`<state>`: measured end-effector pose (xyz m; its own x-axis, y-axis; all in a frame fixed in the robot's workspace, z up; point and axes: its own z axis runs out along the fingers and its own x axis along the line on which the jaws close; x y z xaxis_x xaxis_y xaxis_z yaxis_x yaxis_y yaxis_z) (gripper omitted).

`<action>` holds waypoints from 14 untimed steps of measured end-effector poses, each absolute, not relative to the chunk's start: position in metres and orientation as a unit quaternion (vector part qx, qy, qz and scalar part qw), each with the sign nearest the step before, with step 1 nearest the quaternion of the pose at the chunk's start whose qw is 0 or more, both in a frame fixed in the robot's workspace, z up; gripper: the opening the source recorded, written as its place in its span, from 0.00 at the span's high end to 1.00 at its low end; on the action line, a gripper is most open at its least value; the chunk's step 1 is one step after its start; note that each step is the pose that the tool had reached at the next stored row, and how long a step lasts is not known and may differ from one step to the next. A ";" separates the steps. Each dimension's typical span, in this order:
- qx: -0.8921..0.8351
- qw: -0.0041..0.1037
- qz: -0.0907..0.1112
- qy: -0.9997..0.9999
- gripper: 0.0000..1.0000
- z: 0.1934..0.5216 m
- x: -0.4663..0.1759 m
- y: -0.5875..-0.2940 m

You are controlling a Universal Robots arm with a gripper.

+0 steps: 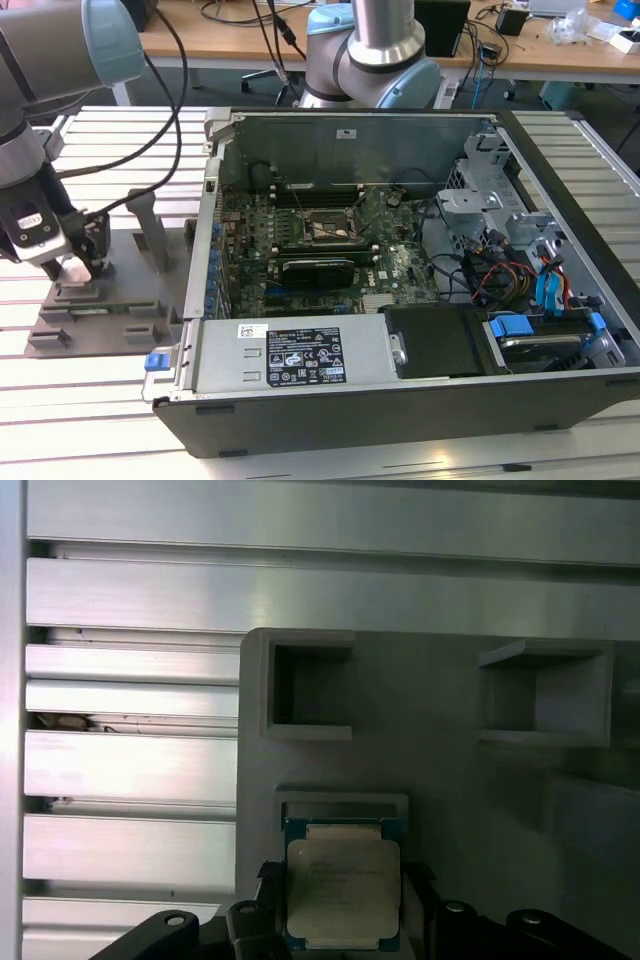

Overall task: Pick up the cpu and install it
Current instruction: 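Pick up the cpu and move it towards the insertion slot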

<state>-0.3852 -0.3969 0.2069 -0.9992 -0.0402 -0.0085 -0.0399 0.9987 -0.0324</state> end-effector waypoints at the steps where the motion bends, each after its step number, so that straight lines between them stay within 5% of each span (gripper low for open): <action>1: -0.020 0.005 -0.016 1.000 0.45 0.207 -0.385 -0.397; 14: -0.020 0.005 -0.016 1.000 0.45 0.217 -0.385 -0.397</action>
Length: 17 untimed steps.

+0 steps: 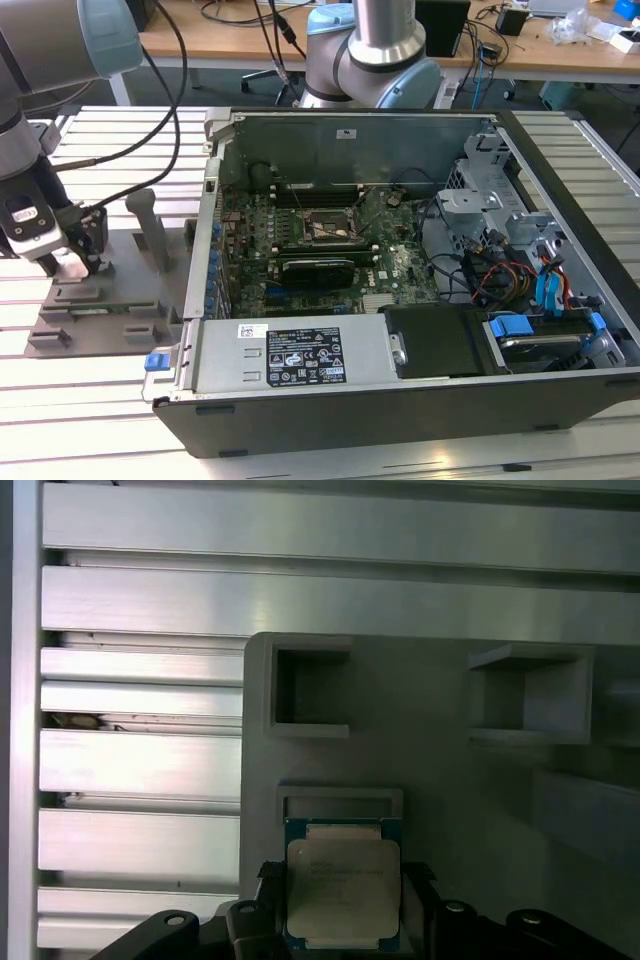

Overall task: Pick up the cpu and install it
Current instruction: 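Pick up the cpu and move it towards the insertion slot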

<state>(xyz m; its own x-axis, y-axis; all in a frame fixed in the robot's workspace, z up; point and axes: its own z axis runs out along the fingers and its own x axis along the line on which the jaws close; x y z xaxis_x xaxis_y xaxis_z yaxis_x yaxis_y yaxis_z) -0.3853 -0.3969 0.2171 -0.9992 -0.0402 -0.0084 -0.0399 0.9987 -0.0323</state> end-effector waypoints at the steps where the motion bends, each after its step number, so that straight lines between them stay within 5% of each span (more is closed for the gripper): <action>1: -0.020 0.005 -0.016 1.000 0.45 0.218 -0.385 -0.397; 17: -0.020 0.005 -0.016 1.000 0.45 0.231 -0.385 -0.397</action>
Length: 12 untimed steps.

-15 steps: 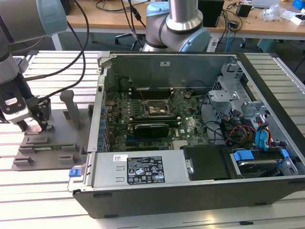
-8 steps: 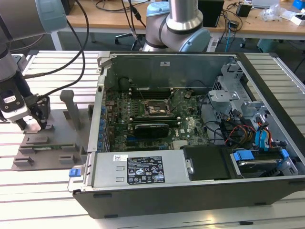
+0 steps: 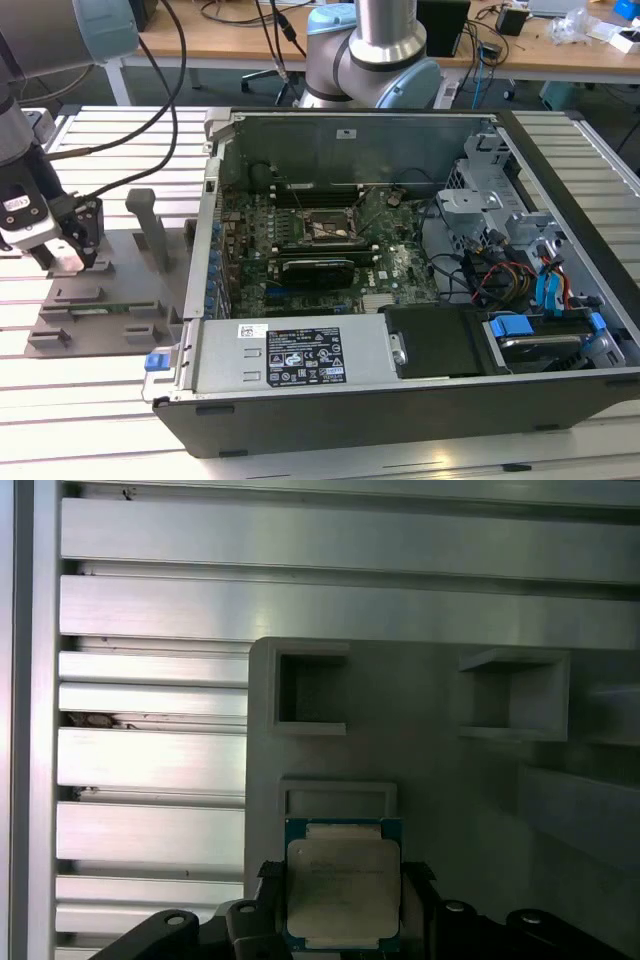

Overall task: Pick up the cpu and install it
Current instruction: 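Pick up the cpu and move it towards the insertion slot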

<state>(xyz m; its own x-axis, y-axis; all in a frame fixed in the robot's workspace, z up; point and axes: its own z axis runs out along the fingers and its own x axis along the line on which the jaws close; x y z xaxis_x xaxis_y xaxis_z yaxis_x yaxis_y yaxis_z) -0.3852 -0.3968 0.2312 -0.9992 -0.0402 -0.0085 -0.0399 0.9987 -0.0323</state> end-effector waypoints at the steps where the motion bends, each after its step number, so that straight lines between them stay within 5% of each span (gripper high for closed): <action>1: -0.020 0.005 -0.016 1.000 0.45 0.232 -0.385 -0.397; 12: -0.020 0.005 -0.016 1.000 0.45 0.249 -0.385 -0.397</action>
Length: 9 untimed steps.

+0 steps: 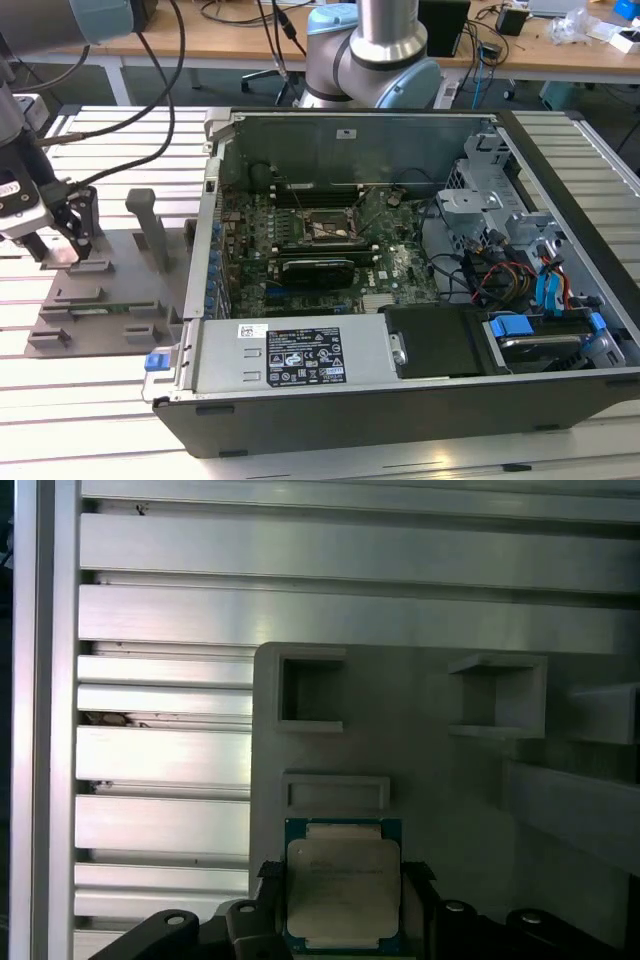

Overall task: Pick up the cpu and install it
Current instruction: 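Pick up the cpu and move it towards the insertion slot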

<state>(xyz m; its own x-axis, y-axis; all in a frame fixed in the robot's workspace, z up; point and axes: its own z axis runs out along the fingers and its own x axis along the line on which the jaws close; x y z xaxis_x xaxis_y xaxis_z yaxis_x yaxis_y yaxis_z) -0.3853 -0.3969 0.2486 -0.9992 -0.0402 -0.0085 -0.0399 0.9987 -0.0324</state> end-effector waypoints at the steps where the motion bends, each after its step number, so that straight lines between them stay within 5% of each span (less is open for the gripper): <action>1: -0.020 0.005 -0.016 1.000 0.45 0.250 -0.385 -0.397; 9: -0.020 0.005 -0.016 1.000 0.45 0.260 -0.385 -0.397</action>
<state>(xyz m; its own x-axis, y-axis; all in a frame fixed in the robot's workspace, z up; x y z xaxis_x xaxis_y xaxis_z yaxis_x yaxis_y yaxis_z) -0.3853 -0.3968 0.2596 -0.9992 -0.0401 -0.0085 -0.0398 0.9987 -0.0323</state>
